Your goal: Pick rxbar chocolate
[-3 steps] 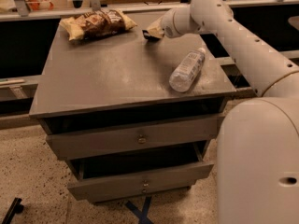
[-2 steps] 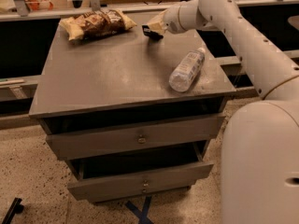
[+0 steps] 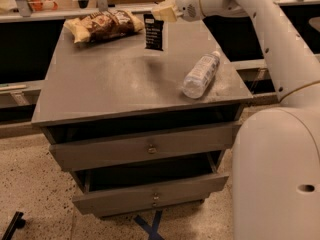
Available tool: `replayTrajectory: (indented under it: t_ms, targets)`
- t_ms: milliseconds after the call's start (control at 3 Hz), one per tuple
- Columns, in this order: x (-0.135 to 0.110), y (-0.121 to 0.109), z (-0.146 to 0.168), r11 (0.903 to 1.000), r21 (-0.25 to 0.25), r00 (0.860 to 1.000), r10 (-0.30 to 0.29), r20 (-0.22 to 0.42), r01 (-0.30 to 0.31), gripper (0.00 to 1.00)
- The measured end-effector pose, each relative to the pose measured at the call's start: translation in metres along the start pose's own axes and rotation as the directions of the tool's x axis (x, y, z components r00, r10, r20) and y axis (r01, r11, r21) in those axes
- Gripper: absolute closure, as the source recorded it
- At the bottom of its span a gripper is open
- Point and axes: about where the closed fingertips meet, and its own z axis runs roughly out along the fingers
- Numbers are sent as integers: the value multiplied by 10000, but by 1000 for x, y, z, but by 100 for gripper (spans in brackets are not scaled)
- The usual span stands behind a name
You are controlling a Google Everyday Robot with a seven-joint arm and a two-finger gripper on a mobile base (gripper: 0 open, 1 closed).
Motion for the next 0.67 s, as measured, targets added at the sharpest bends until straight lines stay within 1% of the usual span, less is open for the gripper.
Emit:
replayTrajectory:
  t_ms: [333,667]
  targets:
    - [-22,22,-22,9959,-897,9999,101,-29,-104,100]
    - [-33,38,-37,9876,-1536,9995,299,-98,-310,100]
